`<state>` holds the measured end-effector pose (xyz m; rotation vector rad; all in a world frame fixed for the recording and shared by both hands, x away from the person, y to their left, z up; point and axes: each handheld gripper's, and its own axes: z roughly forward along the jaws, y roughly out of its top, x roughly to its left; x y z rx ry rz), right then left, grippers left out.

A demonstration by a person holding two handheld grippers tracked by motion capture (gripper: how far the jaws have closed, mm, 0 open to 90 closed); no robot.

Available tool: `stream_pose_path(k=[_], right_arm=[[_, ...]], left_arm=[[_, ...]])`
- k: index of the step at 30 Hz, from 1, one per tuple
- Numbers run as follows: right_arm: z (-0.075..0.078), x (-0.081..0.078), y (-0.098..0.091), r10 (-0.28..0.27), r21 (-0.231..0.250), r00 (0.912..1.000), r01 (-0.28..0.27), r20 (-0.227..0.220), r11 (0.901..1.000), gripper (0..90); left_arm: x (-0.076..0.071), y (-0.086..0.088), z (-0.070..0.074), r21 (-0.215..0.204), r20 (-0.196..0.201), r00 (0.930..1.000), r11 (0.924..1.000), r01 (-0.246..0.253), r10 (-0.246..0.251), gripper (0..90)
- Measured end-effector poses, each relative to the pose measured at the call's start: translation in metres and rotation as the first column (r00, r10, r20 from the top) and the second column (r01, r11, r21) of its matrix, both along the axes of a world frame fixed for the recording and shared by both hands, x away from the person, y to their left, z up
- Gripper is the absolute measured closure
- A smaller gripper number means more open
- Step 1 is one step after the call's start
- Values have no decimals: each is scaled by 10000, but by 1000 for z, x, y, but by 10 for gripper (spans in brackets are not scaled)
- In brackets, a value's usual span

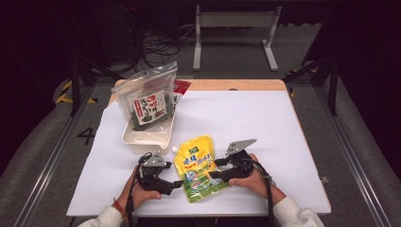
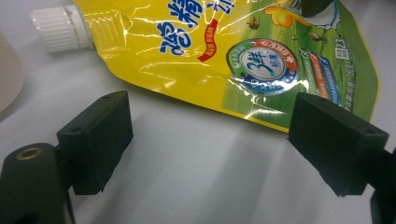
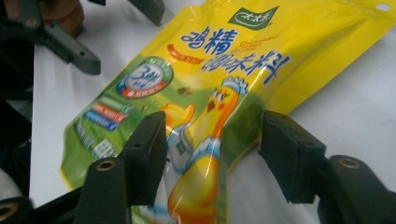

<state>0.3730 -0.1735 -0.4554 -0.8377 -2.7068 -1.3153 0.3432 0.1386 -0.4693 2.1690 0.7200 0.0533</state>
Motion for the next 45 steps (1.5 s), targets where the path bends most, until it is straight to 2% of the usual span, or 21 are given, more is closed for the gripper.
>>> stream_pose_path(k=[2,5,6,7,8,12,15,16,17,18,19,23,27,29,32,35,37,39,41,43,45], right_arm=[[-3,5,4,-107,142,9993,112,-372,9998,380],[-1,8,2,-244,371,9988,260,-422,9990,656],[-1,8,2,-244,371,9988,260,-422,9990,656],[0,8,0,-184,508,9990,205,-414,9985,741],[2,4,0,92,585,10000,-91,-21,9982,842],[2,-1,1,92,640,9992,-117,386,9979,862],[0,-5,-3,193,1000,9975,-260,680,9946,865],[0,-8,-4,142,1132,9957,-246,918,9933,866],[1,-9,-5,135,1220,9949,-257,1001,9922,867],[2,-11,-5,66,1299,9936,-214,1131,9913,867],[4,-12,-5,45,1398,9919,-224,1269,9899,868],[7,-15,-5,-44,1603,9867,-220,1624,9868,868],[10,-21,-4,30,1992,9813,-420,1924,9791,867],[13,-23,-3,60,2213,9781,-530,2079,9738,867],[19,-28,0,109,2484,9719,-709,2353,9661,864],[22,-31,-2,-69,2716,9684,-631,2494,9603,861],[25,-34,-1,-49,2587,9604,-702,2787,9634,858],[28,-37,2,62,2504,9547,-843,2976,9645,853],[30,-41,4,94,2319,9482,-873,3176,9688,848],[31,-43,7,92,2095,9455,-816,3254,9744,831],[32,-44,9,2,1997,9428,-708,3333,9773,811]], left_arm=[[0,0,0,20,30,10000,10000,37,-37,143],[-1,0,0,37,37,10000,10000,-13,13,141],[-1,0,0,37,37,10000,10000,-13,13,138],[-1,1,0,-2,16,10000,10000,-67,67,138],[-1,3,0,11,-4,10000,10000,-77,77,138],[-1,4,0,-30,8,9999,9999,-150,150,138],[-1,6,0,-80,-30,9999,9998,-156,156,138],[-2,6,1,-104,-47,9999,9998,-140,139,138],[-2,6,2,-391,-224,9997,9992,-83,74,140],[-2,6,2,-391,-224,9997,9992,-83,74,142],[-1,4,3,-614,-270,9996,9981,-44,27,142],[-1,0,7,-1027,-354,9993,9947,100,-137,151],[-1,-5,12,-1606,-495,9986,9870,86,-167,164],[-1,-7,15,-1768,-298,9991,9839,244,-301,184],[-4,-10,25,-2176,-3,9999,9760,130,-134,211],[-4,-7,32,-2375,416,9991,9714,-8,110,321],[-5,-5,35,-2528,553,9983,9675,-59,205,397],[-6,-1,40,-2890,822,9965,9573,80,165,556],[-7,3,45,-3029,1208,9927,9523,374,-5,684],[-10,6,51,-3242,1454,9890,9430,747,-283,816],[-13,7,55,-3104,1823,9824,9457,960,-399,852]])
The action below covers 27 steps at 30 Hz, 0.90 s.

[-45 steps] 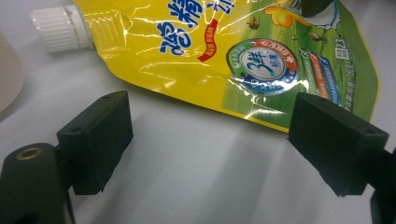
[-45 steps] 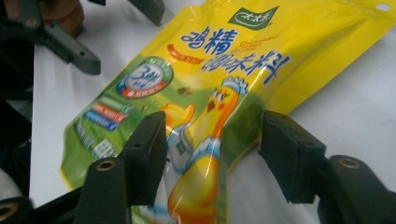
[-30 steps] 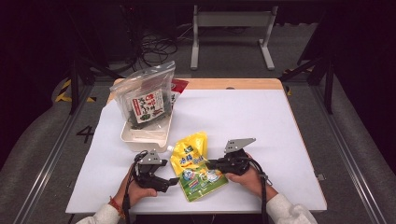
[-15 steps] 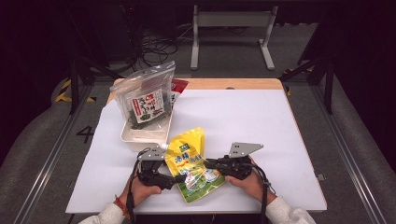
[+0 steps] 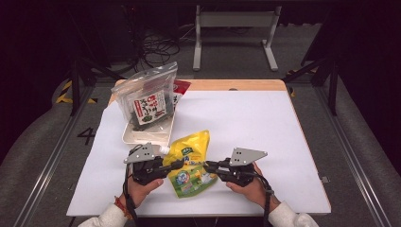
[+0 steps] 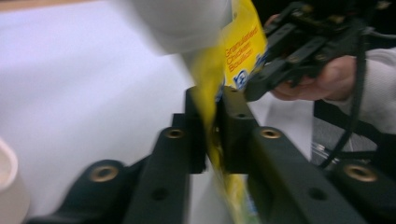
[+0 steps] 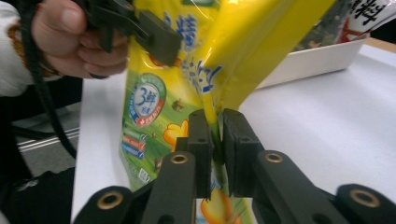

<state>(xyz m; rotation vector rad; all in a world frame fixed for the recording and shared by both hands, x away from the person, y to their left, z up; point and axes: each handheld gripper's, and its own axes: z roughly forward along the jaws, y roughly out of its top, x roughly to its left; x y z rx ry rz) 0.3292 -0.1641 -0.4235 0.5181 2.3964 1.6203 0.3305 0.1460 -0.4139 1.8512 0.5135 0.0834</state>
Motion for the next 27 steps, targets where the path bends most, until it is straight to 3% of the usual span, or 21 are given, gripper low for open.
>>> stream_pose_path(k=[3,8,12,15,19,20,21,23,27], right_arm=[[3,-2,2,22,7,10000,-22,-32,10000,797],[10,-9,-1,-208,-128,9998,208,-35,9997,648],[12,-14,-15,-742,-776,9972,744,43,9942,509],[14,-17,-28,-921,-938,9957,919,26,9913,477],[15,-24,-50,-1521,-1444,9876,1562,392,9771,425],[13,-26,-54,-1661,-1777,9844,1738,579,9686,423],[12,-29,-57,-1796,-2339,9803,1942,823,9527,413],[9,-34,-62,-1868,-2777,9784,2043,885,9387,379],[-1,-42,-72,-1985,-2849,9793,2015,399,9371,348]], left_arm=[[0,3,3,-51,92,9998,9998,198,-197,857],[-3,9,8,257,480,9987,9995,167,-179,860],[-4,16,11,358,675,9976,9993,115,-139,860],[-5,21,13,283,723,9974,9996,39,-60,860],[-4,30,18,390,1054,9943,9991,-190,148,860],[-4,32,19,427,1174,9929,9988,-256,204,860],[-4,33,20,423,1289,9913,9986,-313,257,860],[-4,36,22,433,1370,9902,9985,-327,264,860],[-4,41,24,296,1403,9895,9988,-383,338,860]])
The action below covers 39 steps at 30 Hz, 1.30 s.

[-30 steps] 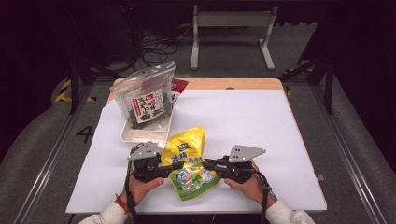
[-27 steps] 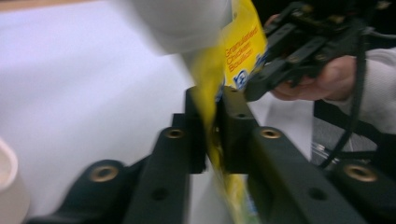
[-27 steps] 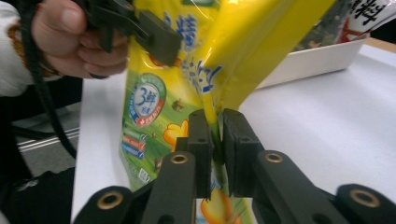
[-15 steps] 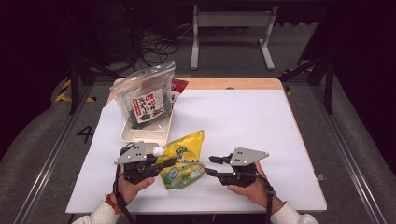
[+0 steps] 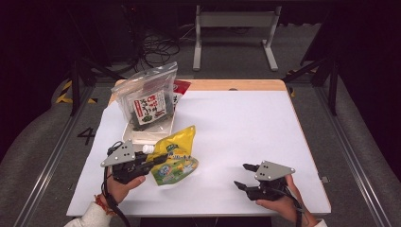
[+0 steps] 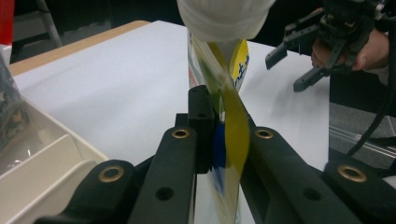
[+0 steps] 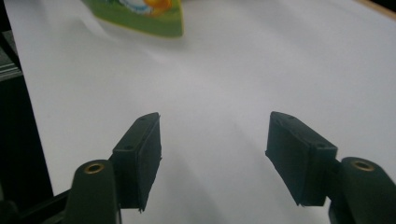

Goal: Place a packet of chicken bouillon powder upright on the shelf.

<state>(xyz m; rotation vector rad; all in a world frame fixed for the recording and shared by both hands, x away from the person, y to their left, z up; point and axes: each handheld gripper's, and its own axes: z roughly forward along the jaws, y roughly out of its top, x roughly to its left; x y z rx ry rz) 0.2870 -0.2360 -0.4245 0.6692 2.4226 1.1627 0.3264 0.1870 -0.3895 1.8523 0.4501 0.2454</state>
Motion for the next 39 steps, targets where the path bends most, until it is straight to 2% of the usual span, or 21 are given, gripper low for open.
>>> stream_pose_path(k=[1,5,8,12,19,22,28,30,33,35,39], right_arm=[[0,0,0,0,0,10000,0,0,10000,348],[-7,1,2,87,-29,9994,-88,-334,10000,336],[-7,-2,3,189,-69,9994,-191,-274,9998,316],[-11,-4,-4,-17,-3,9994,17,-355,10000,307],[-15,-6,-9,-175,-34,9984,173,-546,9998,321],[-15,-6,-10,-235,0,9980,236,-594,9997,319],[-17,-3,-10,-327,69,9969,332,-712,9994,320],[-17,-3,-10,-348,120,9968,357,-715,9993,317],[-17,-1,-12,-577,284,9955,600,-755,9978,304],[-18,0,-14,-719,355,9945,748,-760,9966,301],[-18,3,-17,-867,632,9924,923,-870,9937,300]], left_arm=[[0,0,0,0,0,10000,10000,0,0,860],[-3,2,7,158,418,9991,9999,-40,33,860],[-2,4,12,113,559,9984,9999,-23,17,860],[-1,8,22,144,876,9961,9998,-109,96,860],[1,27,45,83,1427,9892,9993,-353,338,860],[5,32,51,221,1530,9871,9985,-500,460,860],[21,51,73,440,1874,9791,9951,-883,786,860],[23,53,75,465,1904,9786,9950,-879,776,860],[32,59,84,844,2064,9748,9910,-1043,850,860],[36,61,86,962,2080,9737,9887,-1151,931,860],[47,63,86,1346,2036,9758,9850,-1080,792,860]])
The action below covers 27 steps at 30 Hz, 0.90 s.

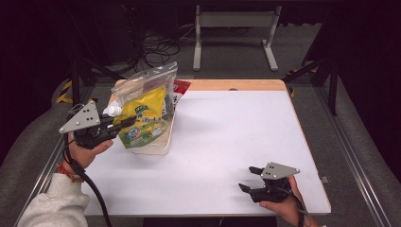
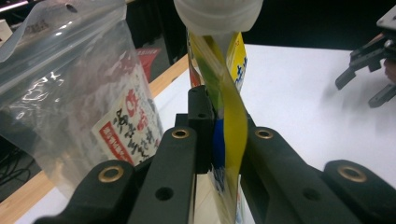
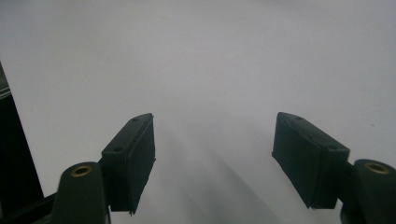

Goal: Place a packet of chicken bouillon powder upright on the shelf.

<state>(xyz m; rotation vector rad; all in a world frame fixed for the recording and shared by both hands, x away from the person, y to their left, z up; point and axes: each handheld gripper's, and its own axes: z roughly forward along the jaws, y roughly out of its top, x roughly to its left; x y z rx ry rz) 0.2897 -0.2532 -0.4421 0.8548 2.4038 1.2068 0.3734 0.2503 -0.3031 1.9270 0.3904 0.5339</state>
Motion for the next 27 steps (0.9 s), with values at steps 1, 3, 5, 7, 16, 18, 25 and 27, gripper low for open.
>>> stream_pose_path(k=[1,3,5,7,16,18,25,27], right_arm=[[0,0,0,-20,18,10000,20,-26,10000,300],[-1,1,-1,-30,33,10000,30,-69,10000,298],[-1,1,0,-25,20,10000,25,-87,10000,296],[-2,1,1,14,-14,9999,-14,-131,10000,294],[-6,1,1,41,-54,9996,-43,-269,10000,292],[-6,0,1,6,-37,9996,-7,-291,10000,291],[-8,-1,-1,-30,-68,9991,27,-422,10000,287],[-7,-2,0,18,-63,9991,-20,-430,10000,286]], left_arm=[[3,0,0,95,-17,10000,10000,31,-31,860],[9,0,-2,186,-55,9997,9996,224,-223,860],[14,1,-4,225,-103,9991,9989,410,-408,860],[19,2,-6,40,-235,9976,9979,646,-644,860],[38,0,-13,415,-550,9941,9945,959,-936,860],[39,0,-15,308,-610,9916,9927,1162,-1142,859],[41,-3,-27,663,-1042,9858,9881,1389,-1316,862],[42,-4,-33,639,-1149,9858,9894,1301,-1222,861]])
